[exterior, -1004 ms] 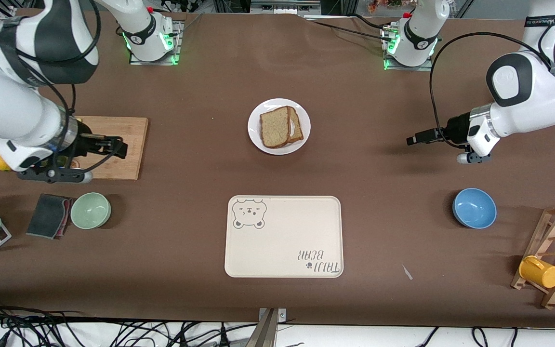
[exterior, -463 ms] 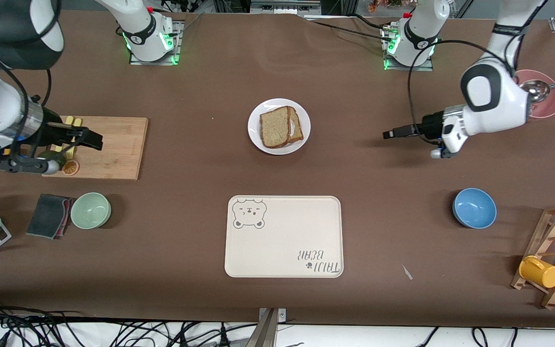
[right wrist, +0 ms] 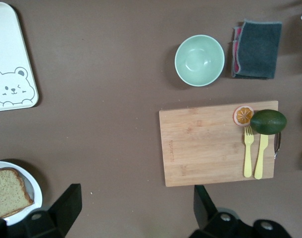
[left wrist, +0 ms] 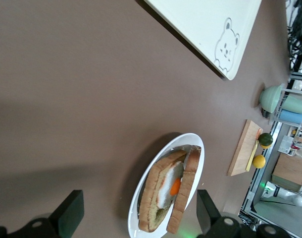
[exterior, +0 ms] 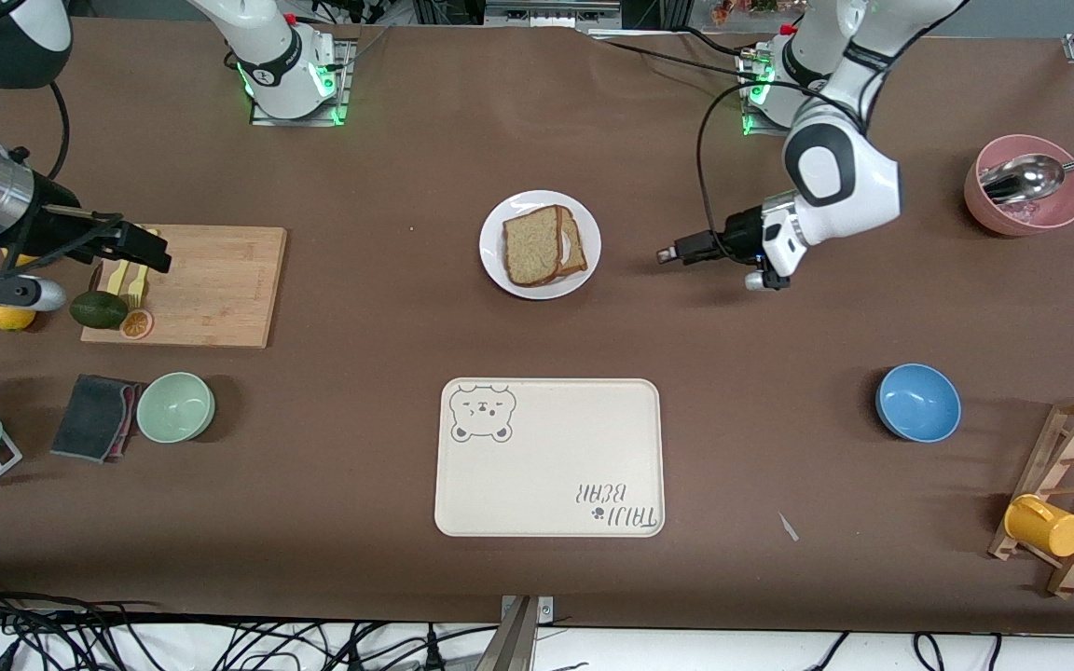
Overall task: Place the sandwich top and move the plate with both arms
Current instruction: 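Grasp the rim of the white plate with the left gripper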
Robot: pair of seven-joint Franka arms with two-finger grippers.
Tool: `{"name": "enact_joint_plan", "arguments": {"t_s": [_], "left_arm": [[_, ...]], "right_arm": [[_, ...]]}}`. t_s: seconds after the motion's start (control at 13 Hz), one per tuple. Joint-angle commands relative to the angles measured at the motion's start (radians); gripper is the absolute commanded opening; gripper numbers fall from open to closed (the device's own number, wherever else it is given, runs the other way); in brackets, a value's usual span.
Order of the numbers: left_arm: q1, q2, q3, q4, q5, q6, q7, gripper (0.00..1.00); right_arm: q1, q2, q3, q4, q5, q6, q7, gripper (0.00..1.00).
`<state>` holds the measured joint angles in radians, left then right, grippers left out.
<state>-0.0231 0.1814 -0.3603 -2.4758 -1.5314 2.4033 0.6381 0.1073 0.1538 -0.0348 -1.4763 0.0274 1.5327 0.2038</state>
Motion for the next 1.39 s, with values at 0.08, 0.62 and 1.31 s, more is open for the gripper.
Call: {"name": "enact_joint_plan", "arguments": {"t_s": [0.08,0.62,1.31], "left_arm": [[-0.078,0.046,0.000,0.003,-0.195,0.091,0.200,1.00],[-0.175,0.127,-0.002,0.002,-0.407,0.099,0.413,1.00],[-0.241,0.190,-0.032,0.008,-0.676,0.094,0.661,0.93]], "right_arm": [[-0.052,-0.059,0.033,-0.085,0.002,0.056,-0.009,1.00],[-0.190,-0.119,0.194,-0.167,-0.007,0.116,0.003,1.00],[-0.155,-0.116,0.042,-0.117,-0.009,0.061,-0.161,1.00]]}}
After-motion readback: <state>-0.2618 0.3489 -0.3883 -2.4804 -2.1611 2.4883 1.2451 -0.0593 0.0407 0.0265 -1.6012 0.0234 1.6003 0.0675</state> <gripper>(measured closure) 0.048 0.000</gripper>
